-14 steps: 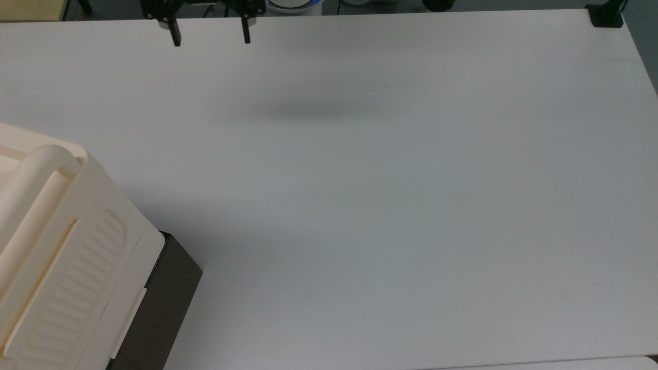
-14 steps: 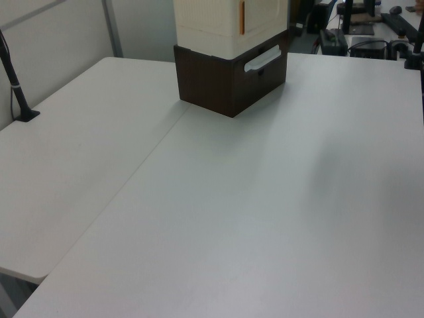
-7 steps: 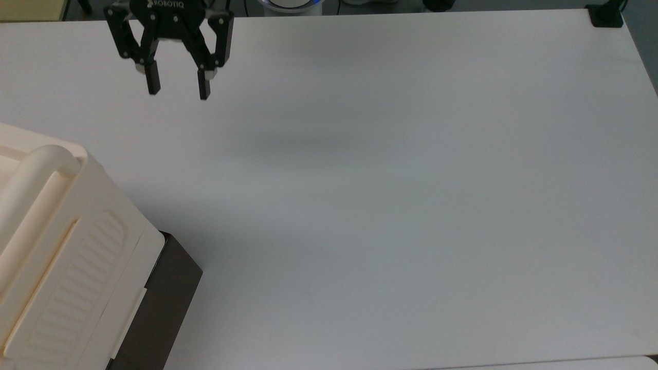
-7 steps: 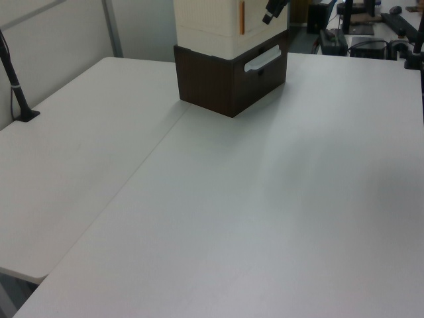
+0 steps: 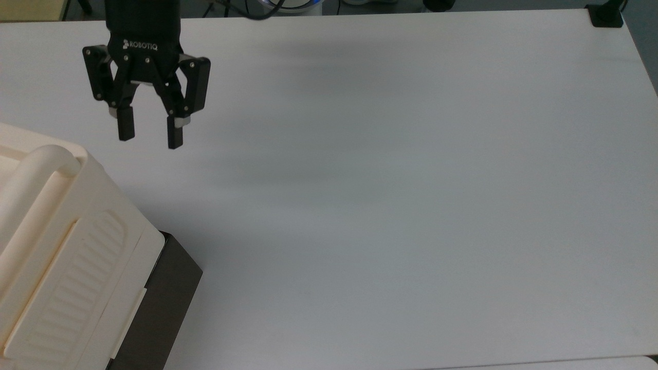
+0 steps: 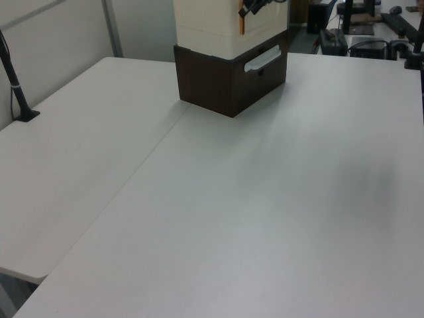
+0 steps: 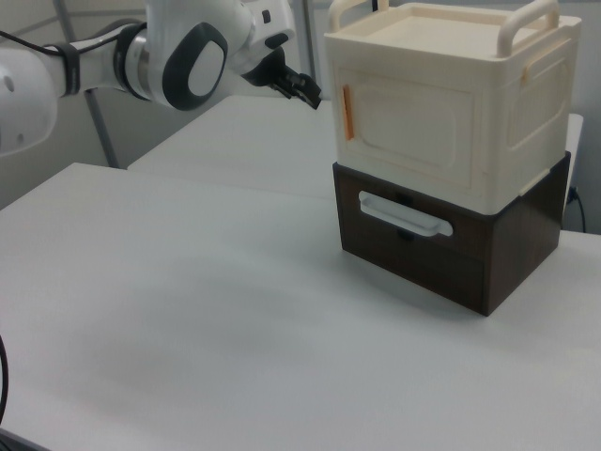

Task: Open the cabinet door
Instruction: 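Move the gripper toward the orange handle strip on the cream cabinet door, then close the gripper on the orange handle strip of the door, then pull the door edge outward, swinging the door open on its hinge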

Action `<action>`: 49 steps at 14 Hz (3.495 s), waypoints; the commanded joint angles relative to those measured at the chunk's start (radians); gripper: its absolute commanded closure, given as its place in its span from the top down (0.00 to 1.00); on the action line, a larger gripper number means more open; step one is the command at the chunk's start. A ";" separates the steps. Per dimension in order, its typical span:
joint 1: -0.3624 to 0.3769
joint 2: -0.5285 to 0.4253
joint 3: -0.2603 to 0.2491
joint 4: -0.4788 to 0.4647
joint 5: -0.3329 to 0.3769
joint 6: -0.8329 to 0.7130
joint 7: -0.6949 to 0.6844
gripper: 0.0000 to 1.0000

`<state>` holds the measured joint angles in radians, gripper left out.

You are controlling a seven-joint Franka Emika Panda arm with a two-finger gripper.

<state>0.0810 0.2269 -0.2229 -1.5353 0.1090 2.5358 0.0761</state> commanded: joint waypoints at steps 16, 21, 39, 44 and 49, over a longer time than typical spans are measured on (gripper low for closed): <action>-0.066 0.104 -0.015 0.099 -0.077 0.156 0.036 0.57; -0.064 0.117 -0.015 0.093 -0.140 0.156 0.036 0.53; -0.079 0.063 -0.010 0.006 -0.157 0.132 0.011 0.07; -0.092 0.005 -0.007 -0.028 -0.153 0.022 -0.019 0.07; -0.093 -0.008 -0.007 -0.028 -0.149 -0.044 -0.025 0.07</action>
<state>0.0180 0.2602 -0.2199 -1.4989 -0.0261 2.5511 0.0808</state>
